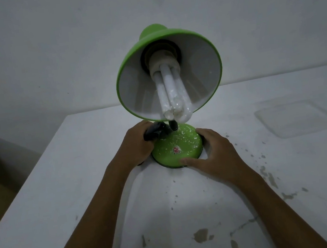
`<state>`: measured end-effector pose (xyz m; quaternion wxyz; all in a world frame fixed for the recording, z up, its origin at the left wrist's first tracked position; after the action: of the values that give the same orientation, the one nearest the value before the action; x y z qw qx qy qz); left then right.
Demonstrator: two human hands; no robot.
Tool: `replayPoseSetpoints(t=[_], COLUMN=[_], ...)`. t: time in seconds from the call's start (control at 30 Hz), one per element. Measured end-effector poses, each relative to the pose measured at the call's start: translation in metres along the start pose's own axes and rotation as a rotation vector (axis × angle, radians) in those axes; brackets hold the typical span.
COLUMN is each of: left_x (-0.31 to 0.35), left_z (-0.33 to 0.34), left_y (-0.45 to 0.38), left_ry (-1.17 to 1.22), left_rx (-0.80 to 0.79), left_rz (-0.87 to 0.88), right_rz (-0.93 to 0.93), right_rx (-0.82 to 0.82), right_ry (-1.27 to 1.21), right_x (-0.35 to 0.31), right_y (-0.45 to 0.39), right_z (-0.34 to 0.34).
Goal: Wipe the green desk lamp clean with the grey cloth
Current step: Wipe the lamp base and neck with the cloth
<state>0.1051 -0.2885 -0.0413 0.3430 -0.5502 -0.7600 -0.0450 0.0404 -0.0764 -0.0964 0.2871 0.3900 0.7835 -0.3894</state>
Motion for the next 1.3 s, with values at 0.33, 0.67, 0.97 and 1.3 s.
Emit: replayPoseSetpoints(t=[0.33, 0.67, 0.97, 1.3], left_x=[-0.002, 0.002, 0.000, 0.005], left_z=[0.019, 0.013, -0.004, 0.005], left_y=[0.019, 0.025, 0.043, 0.042], left_ry=[-0.067, 0.043, 0.091, 0.016], left_rx=[0.116, 0.167, 0.027, 0.104], left_rz=[0.098, -0.106, -0.052, -0.038], right_rz=[-0.003, -0.003, -0.005, -0.003], right_rx=[0.000, -0.009, -0.003, 0.004], right_ry=[0.011, 0.000, -0.035, -0.030], right_x=[0.000, 0.000, 0.000, -0.001], right_y=[0.000, 0.000, -0.002, -0.001], right_z=[0.000, -0.001, -0.001, 0.001])
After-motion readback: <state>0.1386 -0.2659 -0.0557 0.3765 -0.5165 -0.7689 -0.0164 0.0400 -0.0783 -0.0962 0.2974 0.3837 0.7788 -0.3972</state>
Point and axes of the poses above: each hand's wrist, its own y-axis away from the middle knuckle, its own z-axis out of the palm, x = y × z, the point moved 1 cm from there along -y, towards the middle knuckle, and after that the axes turned 8 degrees about x, right-handed, at the moved point
